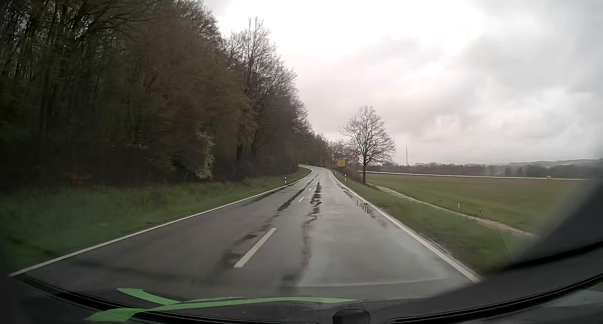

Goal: Follow the waypoints while adhering to traffic rules and regulations

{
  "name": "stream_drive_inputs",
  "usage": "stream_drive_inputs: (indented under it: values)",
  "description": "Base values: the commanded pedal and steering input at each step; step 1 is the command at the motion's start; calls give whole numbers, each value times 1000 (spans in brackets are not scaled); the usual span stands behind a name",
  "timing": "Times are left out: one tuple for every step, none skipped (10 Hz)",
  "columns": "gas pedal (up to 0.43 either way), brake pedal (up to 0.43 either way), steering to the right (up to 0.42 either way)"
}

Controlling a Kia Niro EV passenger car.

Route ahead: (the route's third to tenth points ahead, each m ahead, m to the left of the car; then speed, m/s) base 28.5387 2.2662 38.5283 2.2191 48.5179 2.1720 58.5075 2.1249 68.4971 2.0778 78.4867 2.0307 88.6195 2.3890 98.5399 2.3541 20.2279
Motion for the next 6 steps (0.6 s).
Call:
stream_drive_inputs:
  values:
    - [47, 0, 0]
    - [67, 0, 0]
    - [79, 0, 0]
    - [87, 0, -1]
    - [110, 0, 0]
    - [110, 0, 0]
